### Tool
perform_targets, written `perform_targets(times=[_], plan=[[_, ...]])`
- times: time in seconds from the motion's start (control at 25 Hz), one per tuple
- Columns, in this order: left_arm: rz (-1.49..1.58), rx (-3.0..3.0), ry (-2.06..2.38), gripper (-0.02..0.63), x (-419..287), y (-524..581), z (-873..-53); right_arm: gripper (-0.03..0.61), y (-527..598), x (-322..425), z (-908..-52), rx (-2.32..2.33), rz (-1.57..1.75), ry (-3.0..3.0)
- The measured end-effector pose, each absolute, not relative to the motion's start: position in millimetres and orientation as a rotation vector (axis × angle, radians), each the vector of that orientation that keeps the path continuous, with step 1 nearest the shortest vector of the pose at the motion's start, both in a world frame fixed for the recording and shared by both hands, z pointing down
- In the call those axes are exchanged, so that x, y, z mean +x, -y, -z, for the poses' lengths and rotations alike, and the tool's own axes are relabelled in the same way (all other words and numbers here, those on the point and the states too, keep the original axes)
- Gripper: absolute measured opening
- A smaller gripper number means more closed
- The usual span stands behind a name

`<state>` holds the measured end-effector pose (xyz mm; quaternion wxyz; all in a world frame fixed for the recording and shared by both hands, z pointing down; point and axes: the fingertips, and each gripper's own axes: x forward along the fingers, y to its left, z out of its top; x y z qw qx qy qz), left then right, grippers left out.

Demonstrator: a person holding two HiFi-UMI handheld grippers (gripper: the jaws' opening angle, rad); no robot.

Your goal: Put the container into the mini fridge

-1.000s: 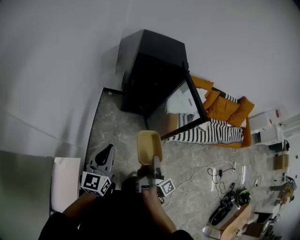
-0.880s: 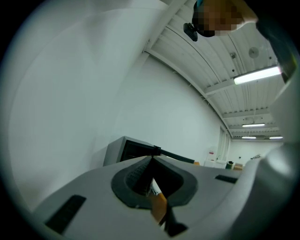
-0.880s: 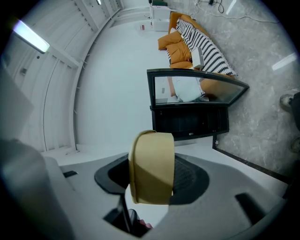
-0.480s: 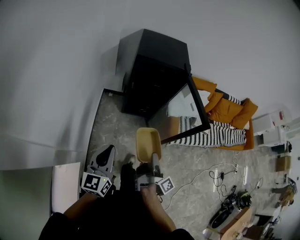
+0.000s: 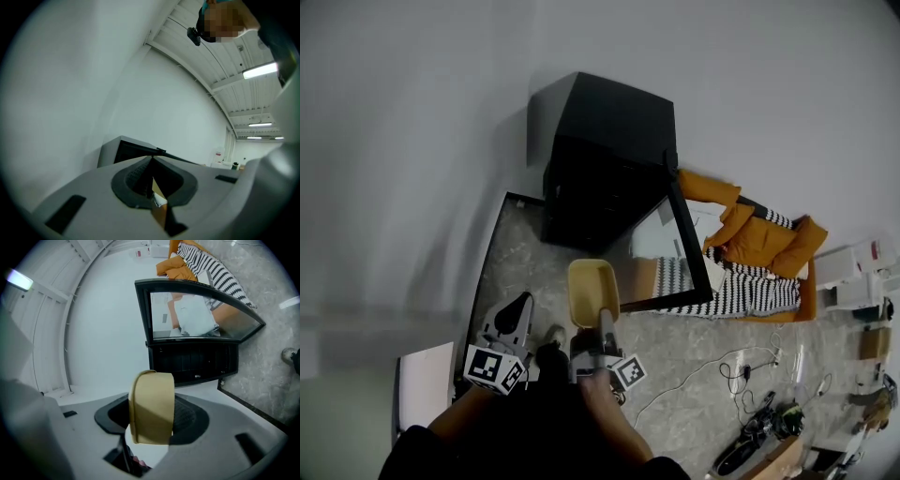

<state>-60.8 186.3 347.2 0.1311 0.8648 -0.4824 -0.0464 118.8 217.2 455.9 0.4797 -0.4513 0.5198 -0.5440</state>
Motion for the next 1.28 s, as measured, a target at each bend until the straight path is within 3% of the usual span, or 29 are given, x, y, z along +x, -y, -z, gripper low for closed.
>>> perform_targets(times=[0.6,1.28], plan=[[0.109,2.469,1.435,0.006,-9.4,-112.8,-338.8,0.199,-123.0,162.7,-462.6,-1.086,1.337,-1.316],[0.062,2.543,1.27,0.006,-10.6,22.6,-366.0,0.199,-16.1,149.8,-501.9,-1.167,1.261,-1.272]])
